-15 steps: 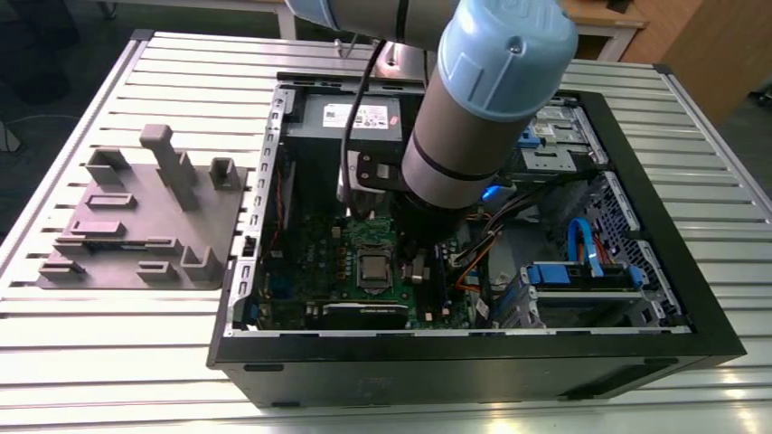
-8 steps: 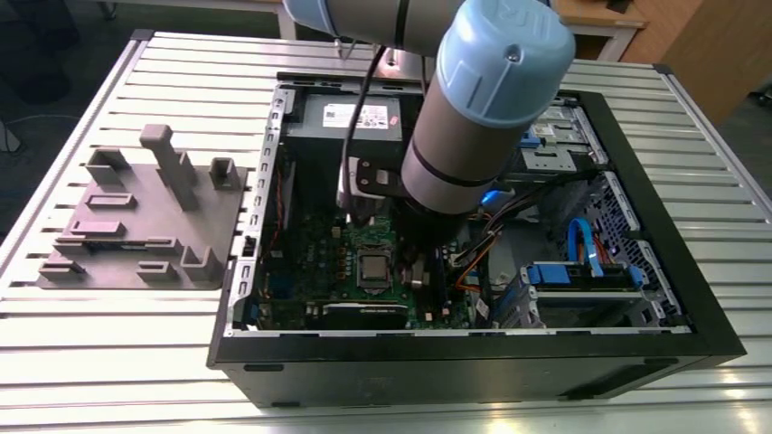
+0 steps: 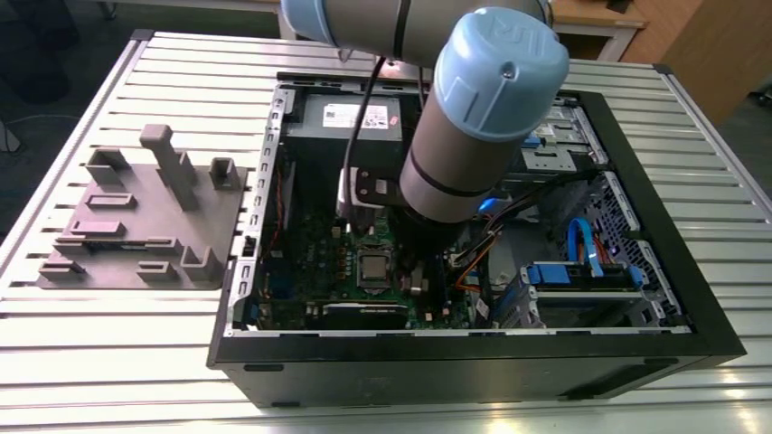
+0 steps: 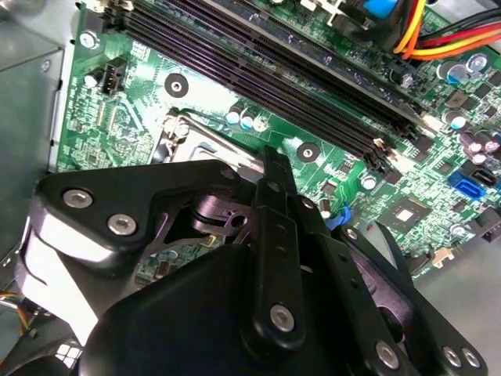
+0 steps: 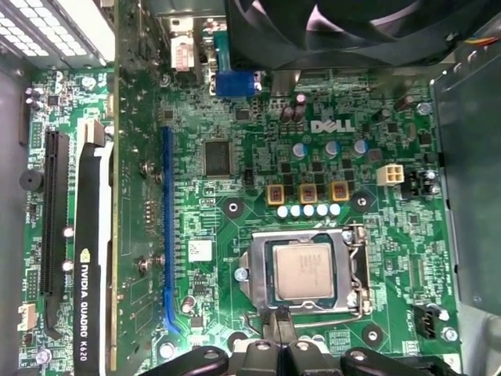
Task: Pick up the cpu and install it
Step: 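Install the first cpu locking lever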
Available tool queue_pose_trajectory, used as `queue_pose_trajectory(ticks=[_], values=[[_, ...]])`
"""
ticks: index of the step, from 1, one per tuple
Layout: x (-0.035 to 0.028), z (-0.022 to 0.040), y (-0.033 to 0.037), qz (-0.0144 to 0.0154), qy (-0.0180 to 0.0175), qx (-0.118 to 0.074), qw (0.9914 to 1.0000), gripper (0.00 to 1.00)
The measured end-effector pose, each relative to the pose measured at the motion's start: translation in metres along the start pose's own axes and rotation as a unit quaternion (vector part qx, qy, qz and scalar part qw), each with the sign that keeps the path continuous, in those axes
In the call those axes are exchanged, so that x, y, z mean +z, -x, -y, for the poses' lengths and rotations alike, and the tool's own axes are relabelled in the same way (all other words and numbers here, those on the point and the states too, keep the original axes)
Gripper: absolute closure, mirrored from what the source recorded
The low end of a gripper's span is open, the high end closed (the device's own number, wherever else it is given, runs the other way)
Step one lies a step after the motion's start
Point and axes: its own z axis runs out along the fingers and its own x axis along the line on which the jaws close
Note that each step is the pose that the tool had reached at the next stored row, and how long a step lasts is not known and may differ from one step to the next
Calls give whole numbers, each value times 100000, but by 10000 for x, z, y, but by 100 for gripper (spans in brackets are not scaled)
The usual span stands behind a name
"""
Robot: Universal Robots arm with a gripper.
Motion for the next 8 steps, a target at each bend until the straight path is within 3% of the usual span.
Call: queue_pose_trajectory(ticks=[8], values=[[33, 3, -29, -239, 16, -614, 99998, 90]])
